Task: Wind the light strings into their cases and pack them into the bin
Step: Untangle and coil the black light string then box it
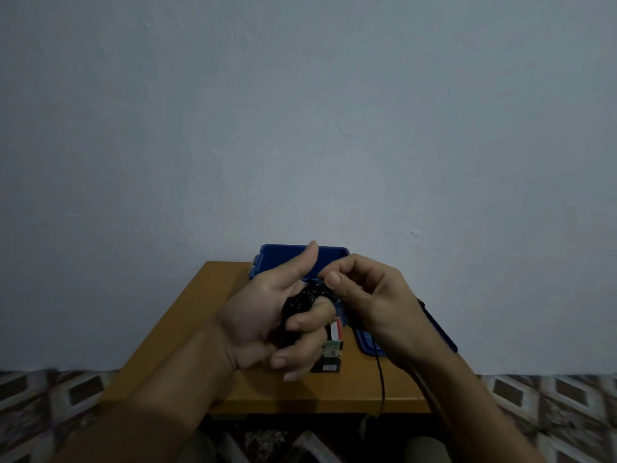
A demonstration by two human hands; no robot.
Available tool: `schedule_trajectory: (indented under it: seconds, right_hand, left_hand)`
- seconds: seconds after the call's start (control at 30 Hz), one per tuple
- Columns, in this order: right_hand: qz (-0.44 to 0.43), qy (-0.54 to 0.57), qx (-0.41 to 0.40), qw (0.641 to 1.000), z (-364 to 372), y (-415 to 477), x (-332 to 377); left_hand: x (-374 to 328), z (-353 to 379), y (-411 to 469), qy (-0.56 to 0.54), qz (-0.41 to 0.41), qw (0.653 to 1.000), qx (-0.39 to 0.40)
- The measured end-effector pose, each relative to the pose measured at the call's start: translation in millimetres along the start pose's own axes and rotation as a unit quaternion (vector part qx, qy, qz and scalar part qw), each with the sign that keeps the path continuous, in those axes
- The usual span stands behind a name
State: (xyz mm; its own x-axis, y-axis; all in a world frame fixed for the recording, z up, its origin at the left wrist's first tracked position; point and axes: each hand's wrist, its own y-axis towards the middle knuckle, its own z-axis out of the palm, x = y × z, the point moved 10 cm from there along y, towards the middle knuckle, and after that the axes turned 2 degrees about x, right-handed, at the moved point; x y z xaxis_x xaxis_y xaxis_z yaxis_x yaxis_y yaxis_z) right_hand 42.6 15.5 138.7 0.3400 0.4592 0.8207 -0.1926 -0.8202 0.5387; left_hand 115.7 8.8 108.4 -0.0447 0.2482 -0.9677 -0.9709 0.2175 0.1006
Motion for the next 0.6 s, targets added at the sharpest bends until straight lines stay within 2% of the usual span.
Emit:
schedule_trajectory:
  seconds: [0.13, 0.23, 0.6]
  right_hand:
    - [0.039, 0.030, 0.011, 0.999, 7.3, -4.4, -16.6]
    - [0.074, 0.010, 0.034, 0.997, 15.6, -10.0, -32.8]
    - [0.101, -0.039, 0.079, 0.991, 29.5, -19.4, -37.5]
  left_hand:
    - [-11.0, 3.3, 0.8, -0.018, 0.052, 0.998, 0.012]
    - [-20.9, 2.5, 0.9, -0.033, 0.087, 0.996, 0.002]
    - [-37.7, -23.0, -4.9, -0.105, 0.169, 0.974, -0.110]
